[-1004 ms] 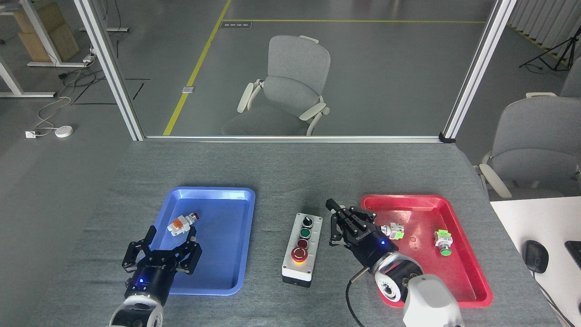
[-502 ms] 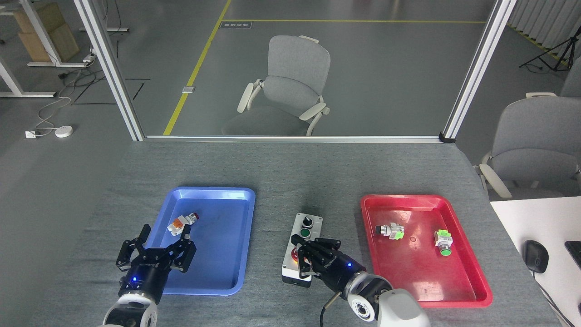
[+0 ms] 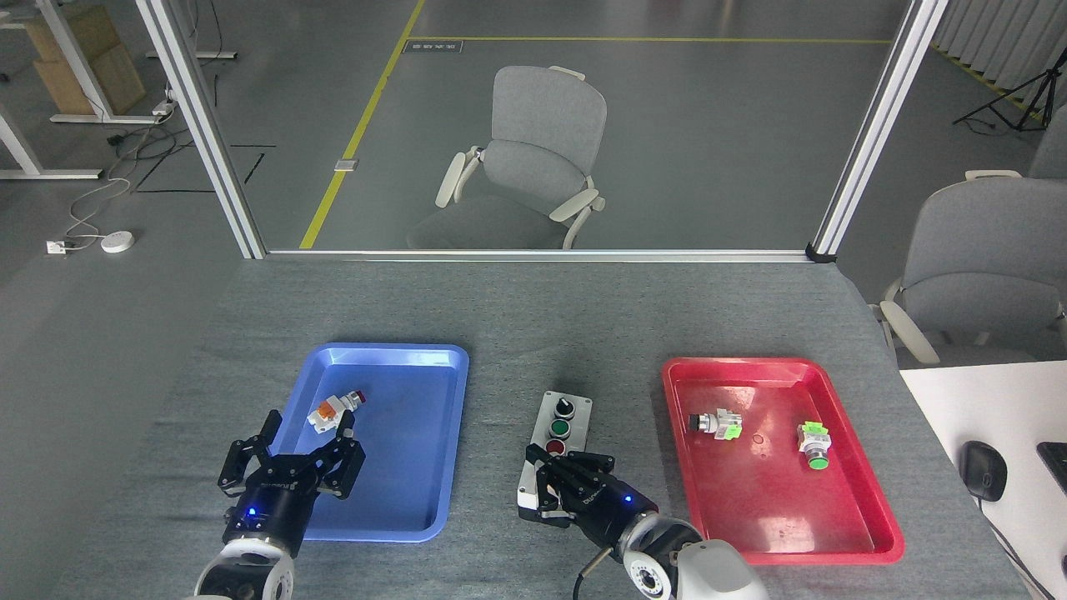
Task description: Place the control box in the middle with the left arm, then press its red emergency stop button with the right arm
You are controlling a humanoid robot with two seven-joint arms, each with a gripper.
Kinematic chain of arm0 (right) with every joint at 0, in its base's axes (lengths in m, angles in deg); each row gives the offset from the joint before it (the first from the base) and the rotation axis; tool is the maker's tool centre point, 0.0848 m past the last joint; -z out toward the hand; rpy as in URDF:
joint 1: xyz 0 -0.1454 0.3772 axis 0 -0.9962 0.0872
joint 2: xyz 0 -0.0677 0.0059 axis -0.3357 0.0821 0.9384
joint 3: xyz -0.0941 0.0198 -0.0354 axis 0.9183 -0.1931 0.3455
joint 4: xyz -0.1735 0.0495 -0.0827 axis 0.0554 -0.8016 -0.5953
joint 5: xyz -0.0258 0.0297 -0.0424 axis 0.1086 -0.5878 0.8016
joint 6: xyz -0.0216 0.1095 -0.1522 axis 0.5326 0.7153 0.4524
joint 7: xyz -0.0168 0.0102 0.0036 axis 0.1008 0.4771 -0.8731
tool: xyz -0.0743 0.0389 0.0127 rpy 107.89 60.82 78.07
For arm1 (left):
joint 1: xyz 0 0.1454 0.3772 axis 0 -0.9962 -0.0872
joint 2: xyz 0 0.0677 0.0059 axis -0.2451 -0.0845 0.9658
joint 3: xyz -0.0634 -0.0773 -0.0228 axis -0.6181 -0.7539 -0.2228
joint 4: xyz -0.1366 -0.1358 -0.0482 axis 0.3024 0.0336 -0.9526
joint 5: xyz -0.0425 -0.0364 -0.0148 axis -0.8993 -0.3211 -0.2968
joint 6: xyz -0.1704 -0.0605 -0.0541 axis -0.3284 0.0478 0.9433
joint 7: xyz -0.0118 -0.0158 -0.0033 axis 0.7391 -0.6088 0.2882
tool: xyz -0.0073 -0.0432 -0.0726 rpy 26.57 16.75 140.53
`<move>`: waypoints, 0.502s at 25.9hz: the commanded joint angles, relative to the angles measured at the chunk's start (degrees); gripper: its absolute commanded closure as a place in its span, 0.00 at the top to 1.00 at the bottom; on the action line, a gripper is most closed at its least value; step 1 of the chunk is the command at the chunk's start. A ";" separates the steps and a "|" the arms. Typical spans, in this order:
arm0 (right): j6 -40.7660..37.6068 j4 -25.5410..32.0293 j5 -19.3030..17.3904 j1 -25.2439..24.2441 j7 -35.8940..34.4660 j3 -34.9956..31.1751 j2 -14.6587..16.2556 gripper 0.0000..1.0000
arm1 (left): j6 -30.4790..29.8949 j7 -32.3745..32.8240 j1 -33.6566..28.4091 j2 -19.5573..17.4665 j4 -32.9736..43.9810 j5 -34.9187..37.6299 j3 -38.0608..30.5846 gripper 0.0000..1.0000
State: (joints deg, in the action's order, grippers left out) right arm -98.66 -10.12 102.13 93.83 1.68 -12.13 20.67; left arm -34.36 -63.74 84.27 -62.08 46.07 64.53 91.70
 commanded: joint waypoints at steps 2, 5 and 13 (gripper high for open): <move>0.47 0.10 -0.01 0.37 5.51 -0.56 -0.08 0.33 | 0.04 0.01 -0.02 -0.10 0.17 0.07 0.00 0.99; 1.78 2.82 -0.71 0.90 4.37 -5.83 0.00 0.82 | 0.04 0.01 -0.19 -0.01 0.26 0.07 0.00 0.99; 3.89 8.10 -5.81 0.81 -6.53 -15.06 2.02 0.98 | 0.04 -0.61 -1.25 -0.01 3.60 0.24 0.09 0.99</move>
State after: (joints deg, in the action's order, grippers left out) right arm -95.27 -2.76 96.93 94.61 -0.51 -24.78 21.55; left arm -34.31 -63.95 83.31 -62.12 48.62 64.68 91.77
